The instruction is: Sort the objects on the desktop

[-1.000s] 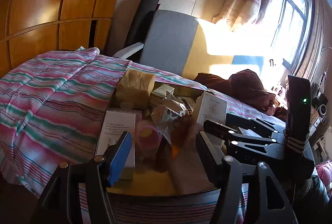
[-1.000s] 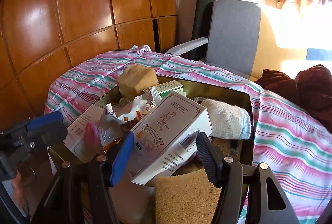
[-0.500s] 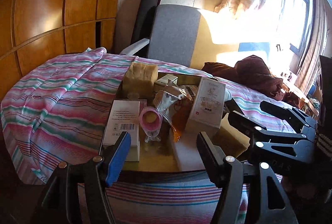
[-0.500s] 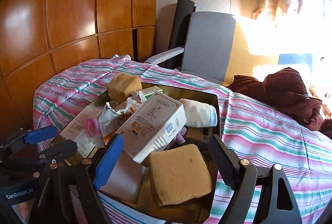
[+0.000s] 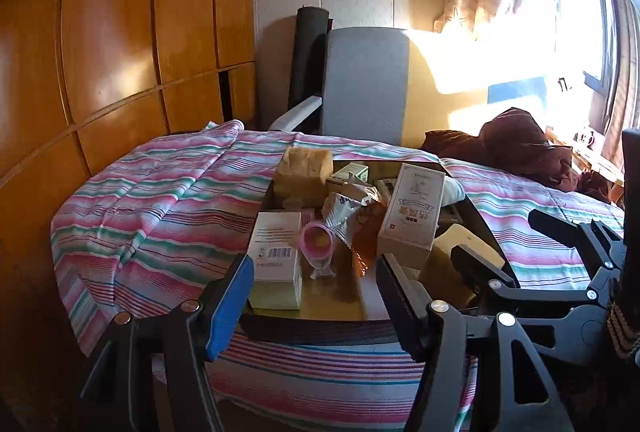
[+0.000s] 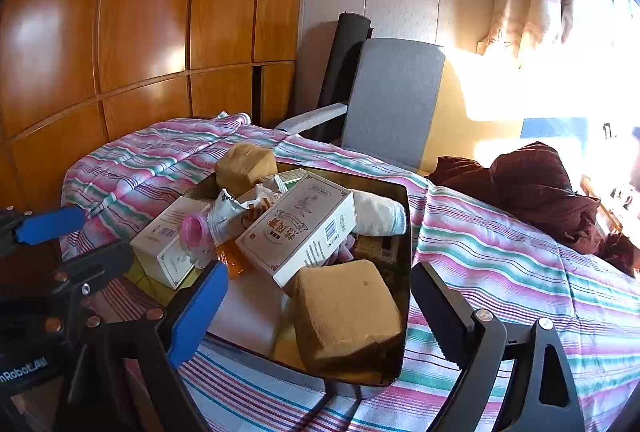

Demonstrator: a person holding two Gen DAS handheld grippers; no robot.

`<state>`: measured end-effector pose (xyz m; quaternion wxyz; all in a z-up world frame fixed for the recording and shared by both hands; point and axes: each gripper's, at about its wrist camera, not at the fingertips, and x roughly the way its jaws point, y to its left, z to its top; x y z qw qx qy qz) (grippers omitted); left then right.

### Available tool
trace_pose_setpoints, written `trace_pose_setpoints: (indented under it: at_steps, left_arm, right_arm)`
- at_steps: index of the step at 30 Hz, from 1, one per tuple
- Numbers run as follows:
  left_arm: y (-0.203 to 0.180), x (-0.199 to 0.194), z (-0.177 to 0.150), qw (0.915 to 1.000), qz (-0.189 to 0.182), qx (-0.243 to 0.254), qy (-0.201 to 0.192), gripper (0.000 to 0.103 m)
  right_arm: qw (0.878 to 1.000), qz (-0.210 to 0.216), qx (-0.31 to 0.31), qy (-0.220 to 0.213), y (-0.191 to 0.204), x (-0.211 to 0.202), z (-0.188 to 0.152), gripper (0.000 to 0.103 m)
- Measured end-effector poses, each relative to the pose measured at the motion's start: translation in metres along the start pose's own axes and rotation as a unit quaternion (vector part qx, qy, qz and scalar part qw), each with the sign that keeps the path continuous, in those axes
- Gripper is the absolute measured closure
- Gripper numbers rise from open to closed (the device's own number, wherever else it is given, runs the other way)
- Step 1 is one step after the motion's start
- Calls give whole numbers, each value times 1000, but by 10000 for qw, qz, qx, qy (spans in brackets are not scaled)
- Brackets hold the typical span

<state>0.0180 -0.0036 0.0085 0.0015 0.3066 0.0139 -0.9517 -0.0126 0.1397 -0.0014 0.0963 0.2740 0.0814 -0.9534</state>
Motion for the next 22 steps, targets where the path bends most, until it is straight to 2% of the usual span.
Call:
trace_pose_setpoints:
  at_steps: [3, 7, 12, 13, 15, 16, 22]
  left_arm:
    - [2, 7, -2, 9997, -134, -151, 110, 39]
    - [-1, 11, -4, 9999, 96, -48, 90, 40]
    - [-1, 11, -4, 9998, 158, -36, 62, 42]
    - [-1, 12, -4, 9999, 127, -41, 56, 44]
    - [0, 13, -4, 10000, 32, -53, 65, 57]
    - [1, 13, -3, 10000, 10, -65, 70, 59]
    - [1, 12, -4, 9999, 134, -20, -28, 59]
  right_arm:
    - [10000, -36, 54, 61, -2, 3, -3, 10]
    - [9998, -105, 115, 122, -5, 7, -7, 10]
    - [9997, -151, 147, 150, -6, 8, -11, 9]
    - [9996, -156, 151, 155, -6, 7, -11, 8]
    - [9996, -173, 148, 151, -6, 7, -12, 8]
    - [9996, -181, 141, 148, -6, 6, -12, 7]
    - [9997, -206, 104, 115, -4, 4, -12, 6]
